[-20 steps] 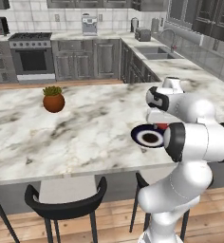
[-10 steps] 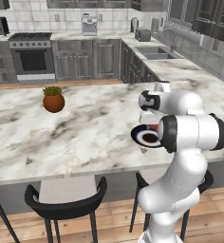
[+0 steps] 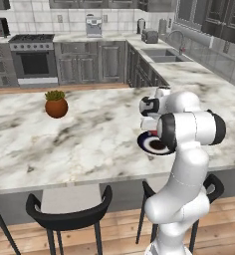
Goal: Take the steak from the fridge and place it on the digital scale on the counter by the fridge. Wait a few seconds for a reading, then move it to the plate on the dining counter.
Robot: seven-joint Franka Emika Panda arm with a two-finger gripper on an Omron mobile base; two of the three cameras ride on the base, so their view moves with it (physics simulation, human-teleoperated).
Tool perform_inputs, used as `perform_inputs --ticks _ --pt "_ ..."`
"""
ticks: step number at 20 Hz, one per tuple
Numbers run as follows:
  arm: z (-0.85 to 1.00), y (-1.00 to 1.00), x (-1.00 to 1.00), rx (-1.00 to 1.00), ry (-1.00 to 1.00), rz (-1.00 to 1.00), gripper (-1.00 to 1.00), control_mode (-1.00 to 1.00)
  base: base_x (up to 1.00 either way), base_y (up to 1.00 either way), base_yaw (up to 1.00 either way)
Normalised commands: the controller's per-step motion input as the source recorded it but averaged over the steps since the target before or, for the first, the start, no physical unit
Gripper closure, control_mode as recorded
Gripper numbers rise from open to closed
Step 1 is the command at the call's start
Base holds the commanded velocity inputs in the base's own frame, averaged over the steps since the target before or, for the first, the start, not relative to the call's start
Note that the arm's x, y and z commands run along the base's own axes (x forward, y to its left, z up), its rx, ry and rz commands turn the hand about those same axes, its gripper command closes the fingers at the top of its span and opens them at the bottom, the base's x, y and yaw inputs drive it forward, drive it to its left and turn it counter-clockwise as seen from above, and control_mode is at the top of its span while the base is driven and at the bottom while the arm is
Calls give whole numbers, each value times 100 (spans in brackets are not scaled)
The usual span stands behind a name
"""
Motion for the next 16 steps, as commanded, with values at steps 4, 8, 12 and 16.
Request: perform_inputs --ticks 4,8,12,16 --pt "-26 -21 8 0 2 0 100 -100 0 0 0" --pt "-17 -31 0 0 1 0 100 -100 0 0 0" --pt "-23 -25 0 0 2 0 100 -100 0 0 0" --pt "-23 -7 6 0 3 0 100 -100 0 0 0"
